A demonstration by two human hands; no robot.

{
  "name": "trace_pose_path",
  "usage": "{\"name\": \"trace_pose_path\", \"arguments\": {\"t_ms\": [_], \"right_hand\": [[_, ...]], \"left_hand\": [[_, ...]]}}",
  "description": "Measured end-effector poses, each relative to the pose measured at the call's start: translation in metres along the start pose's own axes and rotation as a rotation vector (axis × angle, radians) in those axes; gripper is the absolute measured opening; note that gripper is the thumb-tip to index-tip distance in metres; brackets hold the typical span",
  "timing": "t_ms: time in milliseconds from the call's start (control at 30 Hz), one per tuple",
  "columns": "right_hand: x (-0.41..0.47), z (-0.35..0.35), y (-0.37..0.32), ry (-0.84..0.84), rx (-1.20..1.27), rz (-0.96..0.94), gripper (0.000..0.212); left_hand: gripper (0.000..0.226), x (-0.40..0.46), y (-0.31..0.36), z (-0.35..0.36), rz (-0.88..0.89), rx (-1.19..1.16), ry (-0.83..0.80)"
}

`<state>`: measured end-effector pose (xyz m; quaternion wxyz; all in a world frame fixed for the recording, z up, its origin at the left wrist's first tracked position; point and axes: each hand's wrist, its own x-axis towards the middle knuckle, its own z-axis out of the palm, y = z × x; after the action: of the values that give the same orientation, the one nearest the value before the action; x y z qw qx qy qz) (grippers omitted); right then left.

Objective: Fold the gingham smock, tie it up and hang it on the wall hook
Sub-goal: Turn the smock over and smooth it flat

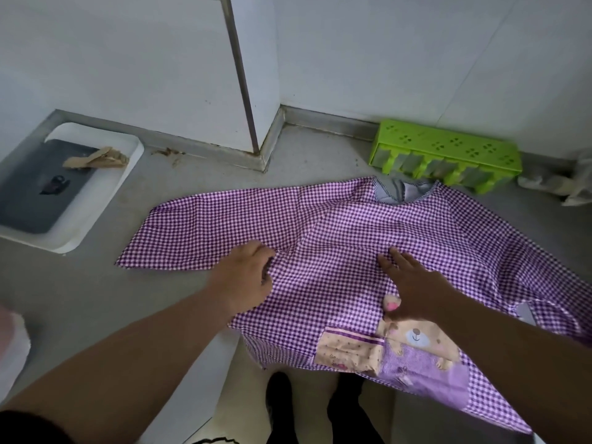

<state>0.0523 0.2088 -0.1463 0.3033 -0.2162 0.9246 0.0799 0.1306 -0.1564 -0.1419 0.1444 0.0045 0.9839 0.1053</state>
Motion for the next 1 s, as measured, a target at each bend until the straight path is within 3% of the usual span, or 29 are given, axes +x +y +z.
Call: {"name": "trace_pose_path", "arguments": {"t_ms": [67, 167, 400, 467, 534, 600, 667, 800, 900, 1001], "right_hand": [[0.002, 0.002, 0.0, 0.009, -0.004, -0.002, 0.134], [0.003, 0.007, 0.001, 0.024, 0.017, -0.016, 0.13], [0.007, 0.015, 0.005, 0.117, 0.105, -0.141, 0.114], [0.012, 0.012, 0.004, 0.113, 0.102, -0.165, 0.112], [0.017, 0.011, 0.005, 0.115, 0.137, -0.18, 0.11], [0.018, 0.009, 0.005, 0.147, 0.163, -0.145, 0.112], [0.015, 0.007, 0.007, 0.158, 0.152, -0.034, 0.116], [-0.014, 0.019, 0.024, 0.117, 0.188, 0.251, 0.119], [-0.036, 0.032, 0.036, 0.098, 0.24, 0.28, 0.124], [-0.054, 0.041, 0.041, 0.102, 0.258, 0.204, 0.096]], "left_hand": [[0.067, 0.006, 0.002, 0.002, 0.091, 0.05, -0.099], [0.07, 0.019, 0.0, 0.002, -0.001, 0.117, -0.232], [0.08, 0.048, -0.025, -0.014, -0.204, 0.324, -0.296], [0.083, 0.053, -0.018, -0.023, -0.149, 0.366, -0.221], [0.093, 0.053, 0.001, -0.022, 0.044, 0.36, -0.187], [0.109, 0.051, 0.016, -0.012, 0.134, 0.383, -0.328], [0.124, 0.048, 0.02, -0.004, 0.088, 0.462, -0.455], [0.146, 0.051, 0.026, -0.002, 0.068, 0.629, -0.452], [0.144, 0.049, 0.043, 0.003, 0.128, 0.496, -0.443], [0.143, 0.048, 0.063, 0.006, 0.08, 0.449, -0.556]]}}
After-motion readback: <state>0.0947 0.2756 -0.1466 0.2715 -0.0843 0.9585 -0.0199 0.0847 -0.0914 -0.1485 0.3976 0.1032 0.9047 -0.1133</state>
